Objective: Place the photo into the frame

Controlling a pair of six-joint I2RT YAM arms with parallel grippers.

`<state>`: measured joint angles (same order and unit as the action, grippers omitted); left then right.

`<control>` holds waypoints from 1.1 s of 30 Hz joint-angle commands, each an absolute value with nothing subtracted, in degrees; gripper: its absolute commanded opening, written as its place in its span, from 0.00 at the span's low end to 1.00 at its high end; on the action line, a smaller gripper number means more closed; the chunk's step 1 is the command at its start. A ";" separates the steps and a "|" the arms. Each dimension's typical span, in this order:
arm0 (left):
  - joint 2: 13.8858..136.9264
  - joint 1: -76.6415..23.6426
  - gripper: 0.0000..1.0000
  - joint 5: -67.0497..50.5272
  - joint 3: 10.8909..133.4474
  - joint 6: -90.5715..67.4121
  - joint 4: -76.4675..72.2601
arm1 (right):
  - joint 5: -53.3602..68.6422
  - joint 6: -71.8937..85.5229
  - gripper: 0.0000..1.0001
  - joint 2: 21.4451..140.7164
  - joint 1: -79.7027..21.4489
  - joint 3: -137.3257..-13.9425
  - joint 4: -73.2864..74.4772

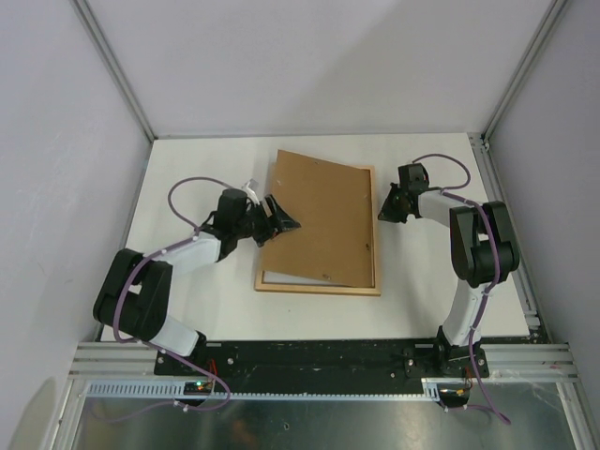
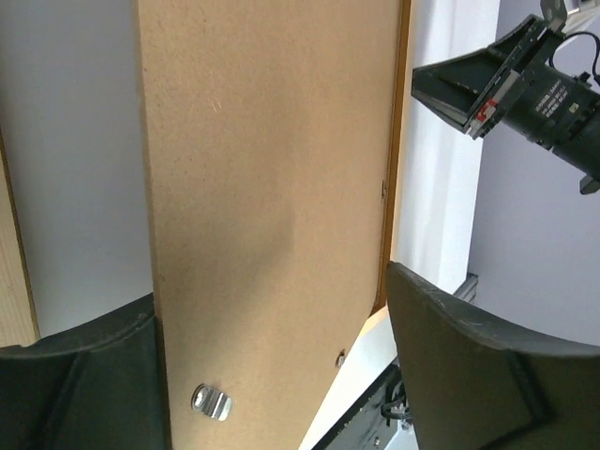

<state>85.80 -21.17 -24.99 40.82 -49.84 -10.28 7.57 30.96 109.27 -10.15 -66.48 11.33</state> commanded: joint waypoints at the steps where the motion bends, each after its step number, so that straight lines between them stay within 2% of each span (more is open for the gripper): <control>1: 84.50 -21.59 0.80 -20.78 46.74 -42.03 -2.69 | 8.21 29.45 0.04 108.29 -10.87 -66.09 15.71; 13: 88.89 -24.47 0.88 -13.64 52.31 -34.63 6.50 | 8.75 29.32 0.04 108.26 -11.17 -66.09 15.21; 33: 95.14 -34.80 0.94 12.58 65.16 -22.47 22.51 | 8.72 28.45 0.04 107.79 -11.45 -66.09 15.81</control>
<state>93.58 -32.25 5.58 60.77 -26.37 21.02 8.21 29.85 109.06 -10.55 -66.48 12.21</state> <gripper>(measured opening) 0.940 0.043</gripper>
